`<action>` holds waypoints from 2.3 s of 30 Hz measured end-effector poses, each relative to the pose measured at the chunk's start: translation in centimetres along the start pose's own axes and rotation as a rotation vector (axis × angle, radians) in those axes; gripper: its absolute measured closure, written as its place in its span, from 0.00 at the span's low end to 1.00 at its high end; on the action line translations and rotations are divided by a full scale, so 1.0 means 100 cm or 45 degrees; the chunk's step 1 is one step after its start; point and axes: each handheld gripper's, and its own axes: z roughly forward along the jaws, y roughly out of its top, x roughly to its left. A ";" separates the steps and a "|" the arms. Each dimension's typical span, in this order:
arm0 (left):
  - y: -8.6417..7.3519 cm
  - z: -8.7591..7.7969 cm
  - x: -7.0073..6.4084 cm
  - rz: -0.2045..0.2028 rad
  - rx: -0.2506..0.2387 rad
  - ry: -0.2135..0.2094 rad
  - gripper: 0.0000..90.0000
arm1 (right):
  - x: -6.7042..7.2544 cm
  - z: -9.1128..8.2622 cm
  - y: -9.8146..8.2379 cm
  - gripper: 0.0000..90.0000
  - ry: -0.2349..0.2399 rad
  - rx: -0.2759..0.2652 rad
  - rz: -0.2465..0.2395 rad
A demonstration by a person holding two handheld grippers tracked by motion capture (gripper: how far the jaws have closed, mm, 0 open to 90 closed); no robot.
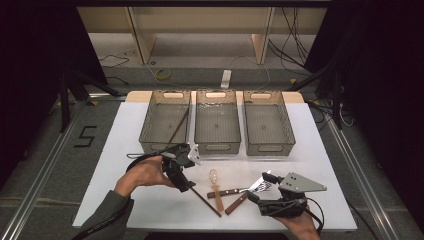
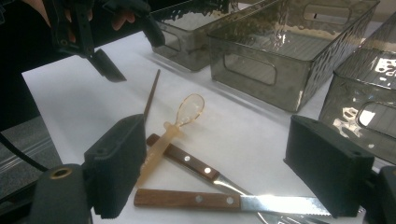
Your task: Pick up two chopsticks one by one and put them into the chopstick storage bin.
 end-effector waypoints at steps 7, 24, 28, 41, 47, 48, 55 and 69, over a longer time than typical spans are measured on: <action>-0.001 0.014 -0.004 0.055 0.110 -0.003 0.21 | 0.000 0.000 0.000 0.23 0.001 0.001 -0.002; 0.001 0.037 -0.011 0.112 0.200 -0.084 0.36 | 0.001 0.001 0.000 0.23 0.004 0.005 -0.012; 0.002 0.044 -0.013 0.122 0.205 -0.116 0.41 | 0.001 0.001 0.000 0.24 0.007 0.004 -0.015; 0.002 0.055 -0.013 0.148 0.224 -0.165 0.55 | 0.001 0.002 0.000 0.24 0.005 0.007 -0.014; 0.002 0.055 -0.013 0.111 0.242 -0.204 0.61 | 0.001 0.002 0.000 0.24 0.006 0.011 -0.014; 0.002 0.054 -0.013 0.120 0.253 -0.207 0.62 | 0.001 0.002 0.000 0.24 0.006 0.011 -0.014; 0.001 0.052 -0.018 0.166 0.309 -0.231 0.70 | 0.001 0.001 0.000 0.24 0.004 0.009 -0.016; -0.003 0.049 -0.030 0.276 0.338 -0.252 0.87 | 0.001 0.001 0.000 0.24 0.001 0.012 -0.013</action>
